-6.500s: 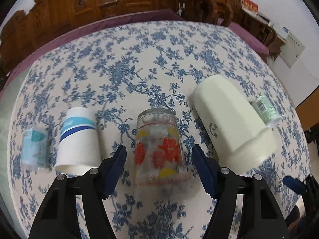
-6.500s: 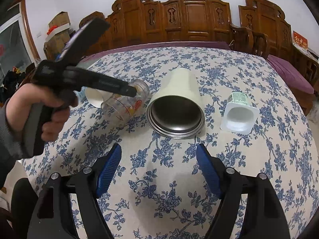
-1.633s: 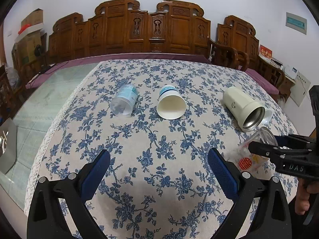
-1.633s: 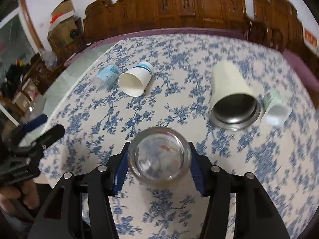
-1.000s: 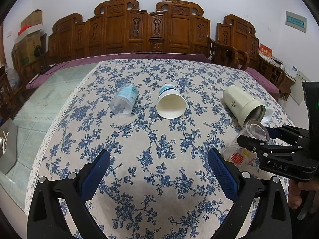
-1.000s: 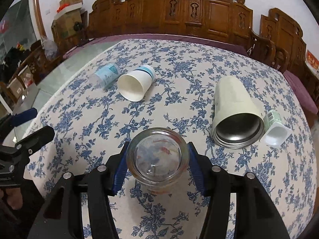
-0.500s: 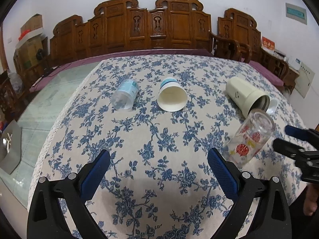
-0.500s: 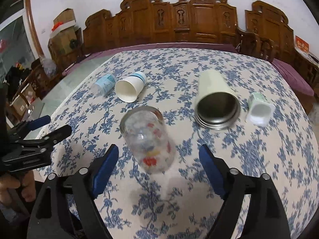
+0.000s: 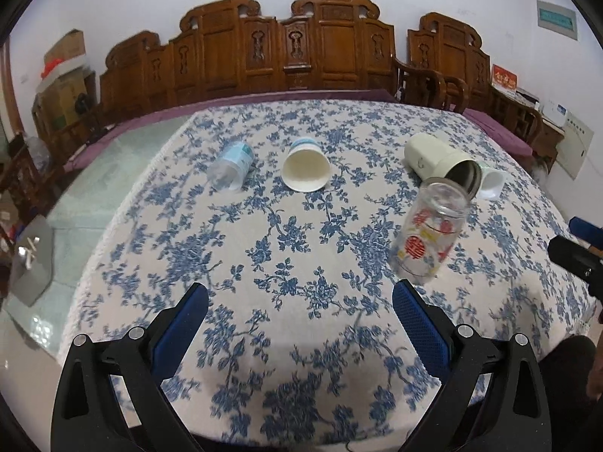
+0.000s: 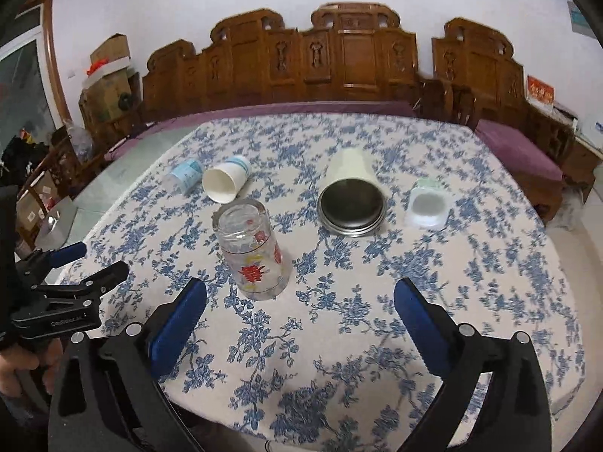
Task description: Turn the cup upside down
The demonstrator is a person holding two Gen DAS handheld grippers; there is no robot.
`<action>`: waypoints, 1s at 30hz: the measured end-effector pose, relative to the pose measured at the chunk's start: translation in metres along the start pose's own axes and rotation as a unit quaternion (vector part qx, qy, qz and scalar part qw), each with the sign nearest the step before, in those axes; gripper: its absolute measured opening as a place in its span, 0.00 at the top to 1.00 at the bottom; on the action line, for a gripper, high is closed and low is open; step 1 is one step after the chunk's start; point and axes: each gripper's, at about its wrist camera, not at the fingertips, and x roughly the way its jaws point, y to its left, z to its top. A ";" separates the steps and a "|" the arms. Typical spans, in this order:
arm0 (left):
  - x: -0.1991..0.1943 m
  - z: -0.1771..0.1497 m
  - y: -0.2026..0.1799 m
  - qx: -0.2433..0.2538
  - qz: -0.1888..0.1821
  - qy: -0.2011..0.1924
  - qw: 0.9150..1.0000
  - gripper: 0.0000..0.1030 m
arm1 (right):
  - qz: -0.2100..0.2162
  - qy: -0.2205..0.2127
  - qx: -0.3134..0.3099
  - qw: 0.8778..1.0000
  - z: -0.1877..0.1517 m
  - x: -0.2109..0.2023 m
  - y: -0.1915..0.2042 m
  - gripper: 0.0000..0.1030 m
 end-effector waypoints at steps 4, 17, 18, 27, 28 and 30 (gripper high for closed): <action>-0.033 0.001 -0.009 0.007 0.001 -0.016 1.000 0.08 | 0.012 -0.038 -0.005 0.999 -0.001 -0.036 0.001 0.03; -0.152 0.006 -0.034 0.009 -0.023 -0.099 0.995 0.08 | 0.006 -0.143 -0.005 0.990 -0.007 -0.157 0.014 0.03; -0.159 0.004 -0.035 0.010 -0.020 -0.104 0.994 0.08 | 0.005 -0.148 -0.003 0.989 -0.009 -0.166 0.014 0.03; -0.196 -0.011 -0.038 0.011 -0.024 -0.127 0.992 0.08 | 0.002 -0.169 0.001 0.986 -0.019 -0.194 0.017 0.03; -0.198 -0.012 -0.038 0.010 -0.021 -0.130 0.991 0.08 | 0.002 -0.171 0.001 0.985 -0.019 -0.195 0.018 0.03; -0.201 -0.014 -0.037 0.009 -0.018 -0.133 0.991 0.08 | 0.001 -0.173 0.000 0.985 -0.020 -0.197 0.018 0.03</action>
